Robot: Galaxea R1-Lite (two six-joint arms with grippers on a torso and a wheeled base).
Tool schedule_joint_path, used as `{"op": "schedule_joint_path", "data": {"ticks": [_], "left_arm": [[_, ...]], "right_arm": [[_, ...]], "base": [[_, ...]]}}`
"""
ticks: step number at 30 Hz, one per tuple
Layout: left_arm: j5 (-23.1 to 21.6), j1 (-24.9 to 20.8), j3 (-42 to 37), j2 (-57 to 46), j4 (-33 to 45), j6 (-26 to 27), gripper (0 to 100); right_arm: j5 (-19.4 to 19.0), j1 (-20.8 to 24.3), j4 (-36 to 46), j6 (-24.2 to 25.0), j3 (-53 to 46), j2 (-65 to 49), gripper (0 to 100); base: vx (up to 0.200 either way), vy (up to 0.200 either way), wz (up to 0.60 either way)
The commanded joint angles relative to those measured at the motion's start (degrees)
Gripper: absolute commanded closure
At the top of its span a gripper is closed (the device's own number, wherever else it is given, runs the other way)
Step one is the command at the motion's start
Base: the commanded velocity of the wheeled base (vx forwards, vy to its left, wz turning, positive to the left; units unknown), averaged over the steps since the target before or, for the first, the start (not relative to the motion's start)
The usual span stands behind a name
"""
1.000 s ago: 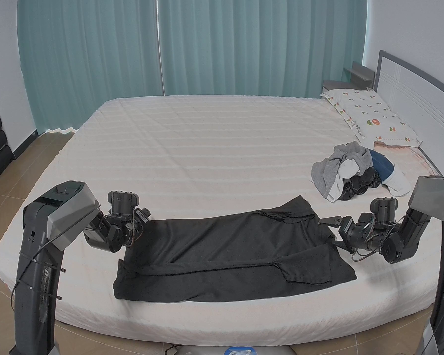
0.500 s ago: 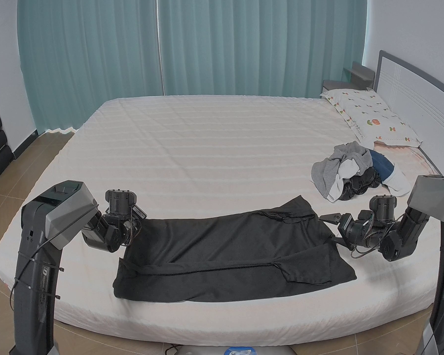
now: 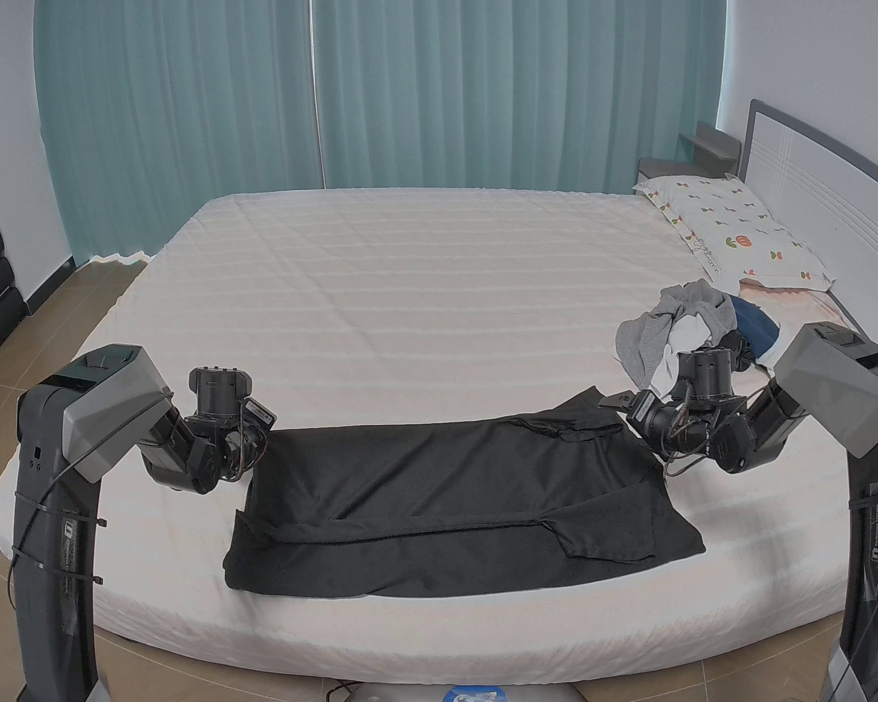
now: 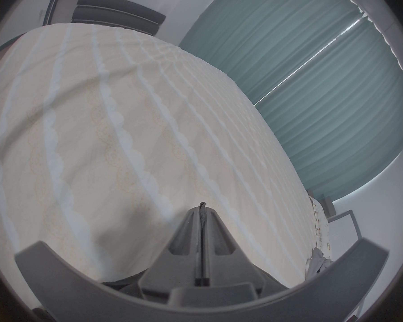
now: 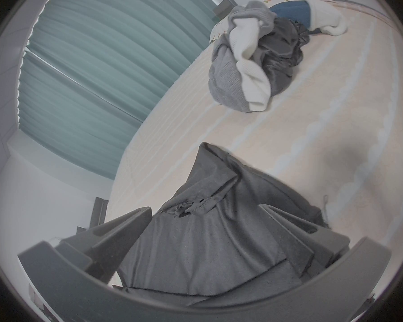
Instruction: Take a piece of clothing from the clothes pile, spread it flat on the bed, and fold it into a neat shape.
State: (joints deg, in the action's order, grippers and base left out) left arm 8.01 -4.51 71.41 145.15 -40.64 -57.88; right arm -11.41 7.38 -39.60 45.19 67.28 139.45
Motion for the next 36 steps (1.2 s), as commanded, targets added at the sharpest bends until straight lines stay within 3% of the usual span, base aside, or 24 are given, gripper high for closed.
{"op": "schedule_joint_path", "data": {"ticks": [1,8,15,16,22,28,30,31,32,36], "left_arm": [[-1.42,0.38,-2.15,-2.59,-0.14,-1.09,100],[-1.42,0.38,-2.15,-2.51,-0.14,-1.09,100],[-1.33,0.29,-2.15,-2.33,-0.23,-1.01,100],[-1.24,0.29,-2.15,-2.33,-0.23,-0.92,100],[-1.24,0.29,-2.15,-2.33,-0.23,-0.92,100],[-1.15,0.2,-2.59,-2.42,-0.23,-0.83,100],[-1.15,0.2,-2.59,-2.42,-0.23,-0.92,100],[-1.15,0.2,-2.59,-2.42,-0.23,-0.92,100],[-1.15,0.2,-2.59,-2.42,-0.23,-0.92,100],[-1.15,0.2,-2.59,-2.42,-0.23,-0.83,100]], "right_arm": [[4.64,3.52,7.16,-1.42,11.65,5.48,0],[8.86,4.49,16.39,-2.56,20.7,9.88,0],[9.3,4.58,16.92,-2.48,24.57,12.25,0],[9.39,4.58,16.92,-2.48,25.27,12.69,100],[9.83,4.58,16.92,-2.56,28.7,14.18,100],[11.15,5.11,15.86,-2.21,40.47,17.0,100],[13.52,5.11,14.99,-2.3,46.98,19.37,100],[13.52,5.11,14.99,-2.3,46.98,19.37,100],[15.89,5.11,12.96,-3.18,47.31,21.66,100],[15.1,5.63,10.24,-5.46,47.31,23.85,100]], "base": [[0.0,0.0,0.0],[0.0,0.0,0.0],[0.0,0.0,0.0],[0.0,0.0,0.0],[0.0,0.0,0.0],[0.0,0.0,0.0],[0.0,0.0,0.0],[0.0,0.0,0.0],[0.0,0.0,0.0],[0.0,0.0,0.0]]}}
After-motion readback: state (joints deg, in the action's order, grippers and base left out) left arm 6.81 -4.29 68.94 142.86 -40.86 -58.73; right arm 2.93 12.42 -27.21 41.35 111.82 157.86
